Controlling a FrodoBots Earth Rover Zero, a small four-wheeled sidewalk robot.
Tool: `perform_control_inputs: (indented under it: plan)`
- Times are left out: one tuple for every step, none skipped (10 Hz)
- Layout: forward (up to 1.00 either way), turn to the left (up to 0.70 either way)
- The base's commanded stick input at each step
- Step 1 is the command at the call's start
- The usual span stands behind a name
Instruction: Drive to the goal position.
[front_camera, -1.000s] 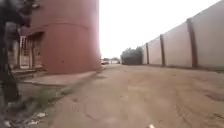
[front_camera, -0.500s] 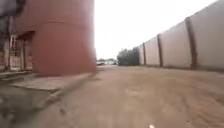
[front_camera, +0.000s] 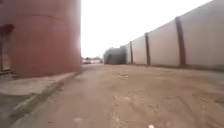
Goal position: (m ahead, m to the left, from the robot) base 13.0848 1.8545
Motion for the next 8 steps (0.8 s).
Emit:
perform_control_inputs:
  plan:
    - [0.70,0.00]
    - [0.70,0.00]
    - [0.70,0.00]
    - [0.70,0.00]
    - [0.70,0.00]
    - [0.70,0.00]
    - [0.70,0.00]
    - [0.70,0.00]
